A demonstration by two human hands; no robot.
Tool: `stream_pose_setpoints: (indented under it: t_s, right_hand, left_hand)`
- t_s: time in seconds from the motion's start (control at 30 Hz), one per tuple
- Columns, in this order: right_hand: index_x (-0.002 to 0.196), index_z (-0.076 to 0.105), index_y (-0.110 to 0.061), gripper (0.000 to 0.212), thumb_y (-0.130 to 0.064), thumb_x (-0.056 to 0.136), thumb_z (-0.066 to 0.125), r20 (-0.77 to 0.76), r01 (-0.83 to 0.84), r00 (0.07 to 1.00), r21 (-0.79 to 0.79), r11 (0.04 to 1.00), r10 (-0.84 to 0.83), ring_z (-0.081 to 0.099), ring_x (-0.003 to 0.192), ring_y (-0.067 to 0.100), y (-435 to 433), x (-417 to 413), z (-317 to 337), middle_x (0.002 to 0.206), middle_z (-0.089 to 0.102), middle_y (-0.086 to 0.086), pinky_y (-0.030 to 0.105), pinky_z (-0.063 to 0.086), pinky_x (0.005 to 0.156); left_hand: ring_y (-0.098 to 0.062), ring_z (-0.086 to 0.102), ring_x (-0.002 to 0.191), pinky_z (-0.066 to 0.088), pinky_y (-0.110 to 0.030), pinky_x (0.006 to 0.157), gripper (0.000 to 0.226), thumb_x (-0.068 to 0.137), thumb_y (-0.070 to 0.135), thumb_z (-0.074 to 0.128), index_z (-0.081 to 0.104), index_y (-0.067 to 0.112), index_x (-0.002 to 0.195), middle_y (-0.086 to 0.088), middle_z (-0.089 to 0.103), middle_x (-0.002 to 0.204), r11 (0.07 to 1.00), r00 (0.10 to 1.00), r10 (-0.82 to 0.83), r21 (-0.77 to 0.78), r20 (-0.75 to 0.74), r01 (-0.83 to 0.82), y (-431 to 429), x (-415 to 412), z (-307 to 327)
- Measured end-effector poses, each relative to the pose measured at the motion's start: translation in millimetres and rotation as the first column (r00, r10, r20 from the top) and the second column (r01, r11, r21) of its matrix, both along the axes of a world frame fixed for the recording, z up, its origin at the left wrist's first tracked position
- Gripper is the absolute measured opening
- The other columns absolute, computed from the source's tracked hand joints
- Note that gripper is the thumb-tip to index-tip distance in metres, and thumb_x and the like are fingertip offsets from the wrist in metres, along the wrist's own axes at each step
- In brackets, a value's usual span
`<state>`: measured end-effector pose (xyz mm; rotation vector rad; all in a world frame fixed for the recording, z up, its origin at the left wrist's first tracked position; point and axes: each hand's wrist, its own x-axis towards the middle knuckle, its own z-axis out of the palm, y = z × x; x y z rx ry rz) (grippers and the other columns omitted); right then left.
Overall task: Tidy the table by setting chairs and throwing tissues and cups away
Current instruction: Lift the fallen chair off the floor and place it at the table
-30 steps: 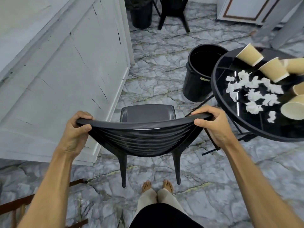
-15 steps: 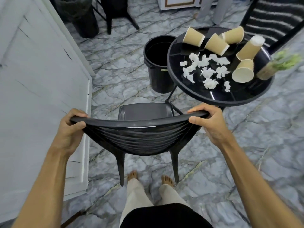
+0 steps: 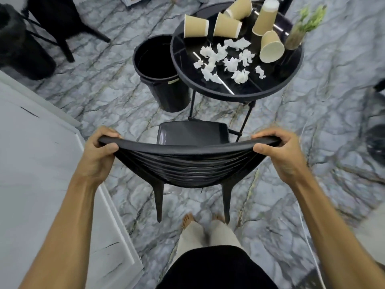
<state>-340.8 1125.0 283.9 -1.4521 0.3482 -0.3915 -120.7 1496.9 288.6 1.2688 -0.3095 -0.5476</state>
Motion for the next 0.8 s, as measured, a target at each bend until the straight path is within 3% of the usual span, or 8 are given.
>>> stream_pose_setpoints:
  t_s: [0.37, 0.8]
  right_hand:
    - [0.081, 0.077, -0.026, 0.036, -0.043, 0.054, 0.091, 0.01, 0.177, 0.984, 0.025, 0.984, -0.178, 0.067, 0.077, 0.01, 19, -30, 7, 0.081, 0.073, -0.007, 0.02, 0.052, 0.071]
    - [0.081, 0.077, -0.027, 0.035, -0.045, 0.053, 0.091, 0.012, 0.343, 0.939, -0.023, 0.939, -0.343, 0.067, 0.075, 0.011, 57, -6, 9, 0.079, 0.073, -0.007, 0.021, 0.053, 0.071]
  left_hand:
    - [-0.013, 0.062, 0.078, 0.051, -0.022, 0.073, 0.039, 0.056, 0.033, 0.092, 0.066, 0.019, 0.081, 0.0, 0.064, 0.085, 0.983, 0.983, -0.183, -0.019, 0.02, 0.183, -34, 32, 6]
    - [-0.016, 0.059, 0.079, 0.05, -0.023, 0.071, 0.046, 0.049, 0.035, 0.094, 0.064, 0.017, 0.078, -0.006, 0.055, 0.087, 0.956, 0.956, -0.294, -0.002, 0.011, 0.294, -42, 101, -8]
